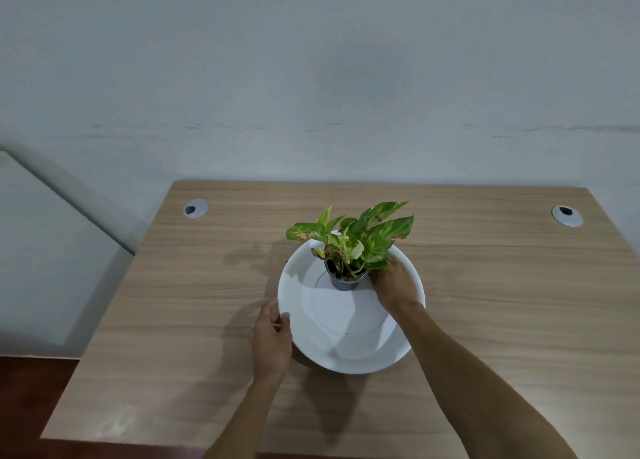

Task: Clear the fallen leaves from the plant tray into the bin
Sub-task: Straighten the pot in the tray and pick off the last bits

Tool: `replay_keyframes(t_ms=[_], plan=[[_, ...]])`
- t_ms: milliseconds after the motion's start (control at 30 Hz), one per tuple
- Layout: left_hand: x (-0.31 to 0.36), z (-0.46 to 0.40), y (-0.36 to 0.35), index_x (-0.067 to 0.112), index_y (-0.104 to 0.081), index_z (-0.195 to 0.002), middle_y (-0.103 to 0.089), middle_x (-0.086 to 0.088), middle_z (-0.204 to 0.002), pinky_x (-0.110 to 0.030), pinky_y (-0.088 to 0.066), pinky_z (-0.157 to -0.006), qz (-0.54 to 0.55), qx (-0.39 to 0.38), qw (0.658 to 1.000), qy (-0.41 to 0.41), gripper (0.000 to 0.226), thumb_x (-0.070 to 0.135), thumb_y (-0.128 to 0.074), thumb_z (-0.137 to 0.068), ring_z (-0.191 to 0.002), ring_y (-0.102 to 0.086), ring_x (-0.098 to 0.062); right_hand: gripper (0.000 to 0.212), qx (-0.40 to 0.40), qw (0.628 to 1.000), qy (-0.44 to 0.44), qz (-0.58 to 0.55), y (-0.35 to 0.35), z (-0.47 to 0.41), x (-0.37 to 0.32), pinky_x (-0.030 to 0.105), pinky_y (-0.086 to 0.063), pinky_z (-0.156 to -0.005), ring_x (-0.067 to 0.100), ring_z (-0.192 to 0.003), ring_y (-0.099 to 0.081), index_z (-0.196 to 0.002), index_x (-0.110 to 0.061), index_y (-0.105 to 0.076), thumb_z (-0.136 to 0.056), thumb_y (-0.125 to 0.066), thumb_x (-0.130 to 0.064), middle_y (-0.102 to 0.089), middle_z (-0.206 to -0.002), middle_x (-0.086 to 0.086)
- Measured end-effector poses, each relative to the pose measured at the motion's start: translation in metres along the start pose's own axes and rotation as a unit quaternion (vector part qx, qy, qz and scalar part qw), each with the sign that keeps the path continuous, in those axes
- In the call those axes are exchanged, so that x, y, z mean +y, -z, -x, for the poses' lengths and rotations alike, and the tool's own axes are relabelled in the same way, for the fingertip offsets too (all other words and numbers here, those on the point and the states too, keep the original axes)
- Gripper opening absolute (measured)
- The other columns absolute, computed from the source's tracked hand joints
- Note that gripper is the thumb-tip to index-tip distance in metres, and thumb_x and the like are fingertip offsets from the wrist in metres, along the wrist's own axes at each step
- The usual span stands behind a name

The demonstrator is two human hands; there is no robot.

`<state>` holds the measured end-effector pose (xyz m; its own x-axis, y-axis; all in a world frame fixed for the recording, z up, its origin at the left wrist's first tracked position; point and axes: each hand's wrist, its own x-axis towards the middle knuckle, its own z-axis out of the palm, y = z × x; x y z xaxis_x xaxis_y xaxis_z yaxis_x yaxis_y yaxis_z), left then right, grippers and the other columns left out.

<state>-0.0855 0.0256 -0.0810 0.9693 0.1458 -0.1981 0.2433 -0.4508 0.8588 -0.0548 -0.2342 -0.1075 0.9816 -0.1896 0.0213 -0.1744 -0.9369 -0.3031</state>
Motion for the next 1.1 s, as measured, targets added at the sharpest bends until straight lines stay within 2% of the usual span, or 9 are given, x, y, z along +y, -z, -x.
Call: replay_keyframes(t_ms=[200, 333, 500, 633, 800, 900, 967, 1033, 1100], plan=[[-0.009, -0.008, 0.002, 0.019, -0.053, -0.121, -0.067, 0.000, -0.090, -0.049, -0.060, -0.068, 0.015, -0.049, 0.998, 0.036, 0.028, 0.022, -0.056, -0.093, -0.079, -0.067, -0.018, 0.023, -0.015, 0.993, -0.074, -0.086, 0.010, 0.011, -0.005, 0.041, -0.051, -0.069, 0.031, -0.078, -0.062, -0.085, -0.006, -0.072, -0.092, -0.050, -0.007, -0.070, -0.087, 0.014], [-0.002, -0.011, 0.008, 0.017, -0.051, -0.117, -0.062, -0.005, -0.102, -0.041, -0.062, -0.059, 0.062, -0.105, 0.990, 0.075, 0.021, 0.014, -0.051, -0.097, -0.083, -0.066, -0.017, 0.024, -0.024, 0.990, -0.075, -0.116, 0.016, 0.032, -0.003, 0.034, -0.046, -0.065, 0.027, -0.071, -0.059, -0.075, -0.002, -0.071, -0.090, -0.052, -0.005, -0.067, -0.076, 0.013], [-0.004, -0.016, 0.017, 0.008, -0.056, -0.115, -0.061, -0.011, -0.113, -0.032, -0.059, -0.063, 0.070, -0.148, 0.980, 0.114, 0.022, 0.017, -0.054, -0.096, -0.096, -0.064, -0.024, 0.019, -0.043, 0.988, -0.080, -0.124, 0.023, 0.060, -0.008, 0.033, -0.051, -0.071, 0.023, -0.078, -0.065, -0.079, -0.005, -0.074, -0.088, -0.058, -0.010, -0.072, -0.082, 0.007], [-0.005, -0.005, 0.023, 0.011, -0.058, -0.114, -0.065, -0.004, -0.104, -0.031, -0.052, -0.077, 0.034, -0.137, 0.988, 0.056, 0.023, 0.016, -0.060, -0.092, -0.095, -0.062, -0.020, 0.012, -0.038, 0.980, -0.087, -0.177, 0.033, 0.079, -0.034, 0.028, -0.052, -0.078, 0.014, -0.081, -0.065, -0.090, -0.012, -0.077, -0.088, -0.066, -0.016, -0.073, -0.090, -0.003], [-0.001, 0.007, 0.041, 0.018, -0.062, -0.111, -0.064, 0.000, -0.104, -0.028, -0.050, -0.079, -0.011, -0.110, 0.993, -0.029, 0.023, 0.019, -0.064, -0.088, -0.094, -0.061, -0.015, 0.010, -0.089, 0.968, -0.059, -0.227, 0.035, 0.092, -0.078, 0.011, -0.046, -0.070, 0.000, -0.075, -0.065, -0.088, -0.018, -0.078, -0.086, -0.070, -0.023, -0.076, -0.086, -0.010], [0.000, 0.006, 0.056, 0.018, -0.067, -0.111, -0.070, 0.000, -0.101, -0.023, -0.050, -0.078, 0.048, -0.171, 0.984, -0.010, 0.023, 0.020, -0.064, -0.089, -0.091, -0.065, -0.013, 0.010, -0.107, 0.964, -0.037, -0.241, 0.038, 0.091, -0.111, 0.011, -0.046, -0.071, -0.001, -0.078, -0.066, -0.088, -0.020, -0.078, -0.085, -0.071, -0.026, -0.075, -0.084, -0.013], [0.002, 0.001, 0.068, 0.018, -0.072, -0.103, -0.075, -0.002, -0.098, -0.024, -0.055, -0.078, 0.089, -0.212, 0.973, 0.003, 0.016, 0.021, -0.063, -0.090, -0.087, -0.069, -0.013, 0.010, -0.111, 0.962, -0.009, -0.247, 0.041, 0.087, -0.135, 0.013, -0.049, -0.071, 0.000, -0.078, -0.067, -0.086, -0.019, -0.078, -0.085, -0.071, -0.025, -0.076, -0.082, -0.011], [0.005, -0.003, 0.085, 0.018, -0.075, -0.089, -0.075, -0.002, -0.083, -0.024, -0.056, -0.073, 0.122, -0.246, 0.962, 0.008, 0.015, 0.015, -0.061, -0.092, -0.076, -0.069, -0.013, 0.010, -0.124, 0.958, 0.013, -0.258, 0.042, 0.081, -0.158, 0.020, -0.054, -0.072, 0.001, -0.077, -0.068, -0.084, -0.020, -0.078, -0.084, -0.070, -0.026, -0.076, -0.080, -0.010], [0.005, -0.009, 0.101, 0.016, -0.074, -0.083, -0.069, -0.003, -0.072, -0.030, -0.057, -0.073, 0.164, -0.244, 0.955, 0.025, 0.017, 0.009, -0.060, -0.091, -0.068, -0.065, -0.015, 0.013, -0.142, 0.954, 0.027, -0.262, 0.039, 0.076, -0.181, 0.023, -0.054, -0.071, 0.002, -0.074, -0.068, -0.085, -0.021, -0.078, -0.083, -0.070, -0.031, -0.075, -0.077, -0.009]])
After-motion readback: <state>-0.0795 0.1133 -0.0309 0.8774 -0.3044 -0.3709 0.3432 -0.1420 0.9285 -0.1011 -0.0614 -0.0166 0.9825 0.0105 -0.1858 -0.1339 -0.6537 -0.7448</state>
